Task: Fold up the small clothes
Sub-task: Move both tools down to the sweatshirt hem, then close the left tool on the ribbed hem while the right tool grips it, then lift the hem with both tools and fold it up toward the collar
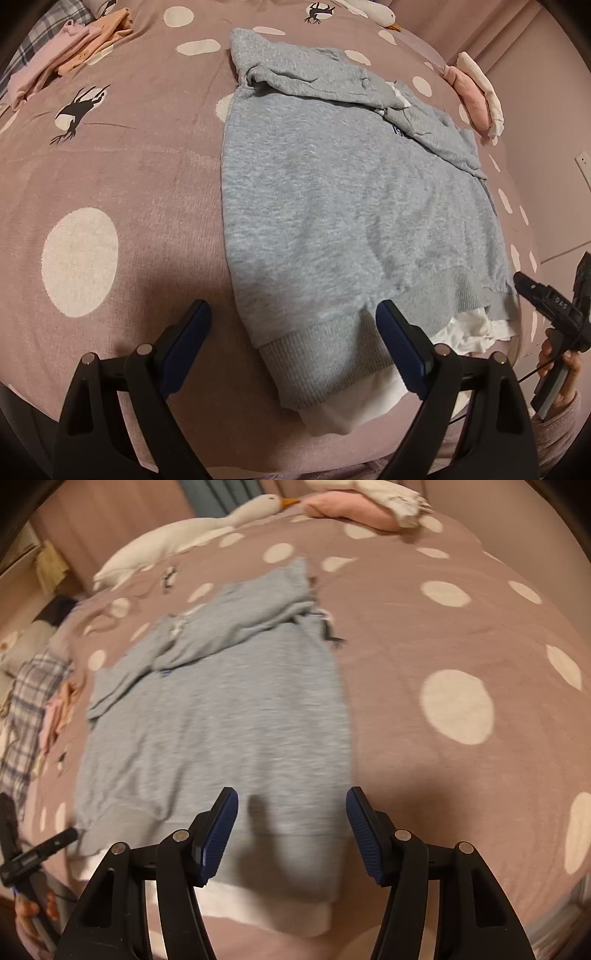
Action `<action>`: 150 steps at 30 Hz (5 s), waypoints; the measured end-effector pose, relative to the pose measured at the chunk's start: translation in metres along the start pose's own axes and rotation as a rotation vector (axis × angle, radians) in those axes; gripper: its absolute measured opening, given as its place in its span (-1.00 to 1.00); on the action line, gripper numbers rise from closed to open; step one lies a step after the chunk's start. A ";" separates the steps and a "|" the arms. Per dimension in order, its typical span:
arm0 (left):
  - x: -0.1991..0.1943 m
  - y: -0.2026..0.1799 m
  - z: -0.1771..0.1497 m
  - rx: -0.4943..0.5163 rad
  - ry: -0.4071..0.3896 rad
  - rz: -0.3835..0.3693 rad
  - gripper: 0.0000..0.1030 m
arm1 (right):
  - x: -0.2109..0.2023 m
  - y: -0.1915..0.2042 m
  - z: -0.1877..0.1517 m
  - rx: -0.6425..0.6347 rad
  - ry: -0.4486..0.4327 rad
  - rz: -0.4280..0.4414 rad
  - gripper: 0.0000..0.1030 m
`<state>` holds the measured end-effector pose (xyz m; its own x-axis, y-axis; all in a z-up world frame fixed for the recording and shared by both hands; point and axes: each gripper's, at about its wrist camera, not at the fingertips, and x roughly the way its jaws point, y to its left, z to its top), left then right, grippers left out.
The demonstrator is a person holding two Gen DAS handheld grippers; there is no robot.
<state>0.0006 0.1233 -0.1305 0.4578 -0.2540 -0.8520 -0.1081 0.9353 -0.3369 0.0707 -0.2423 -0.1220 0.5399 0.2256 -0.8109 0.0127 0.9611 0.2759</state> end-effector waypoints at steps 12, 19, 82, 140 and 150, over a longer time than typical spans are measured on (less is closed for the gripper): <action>0.009 -0.009 0.008 0.005 0.016 -0.011 0.76 | 0.015 -0.004 -0.003 0.021 0.059 0.072 0.26; 0.017 -0.019 0.015 0.023 0.034 -0.031 0.77 | 0.023 0.006 0.001 0.013 0.058 0.108 0.27; -0.003 0.035 -0.001 -0.278 0.058 -0.339 0.38 | 0.027 -0.027 -0.012 0.205 0.162 0.343 -0.29; 0.009 0.019 -0.008 -0.237 0.095 -0.410 -0.61 | 0.026 -0.010 -0.033 0.149 0.174 0.450 -0.47; -0.017 0.014 0.009 -0.229 -0.014 -0.549 -0.68 | 0.002 0.006 -0.010 0.138 0.038 0.612 -0.59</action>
<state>-0.0005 0.1432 -0.1168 0.5121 -0.6805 -0.5241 -0.0391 0.5911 -0.8057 0.0634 -0.2343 -0.1268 0.4534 0.7362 -0.5024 -0.1787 0.6273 0.7580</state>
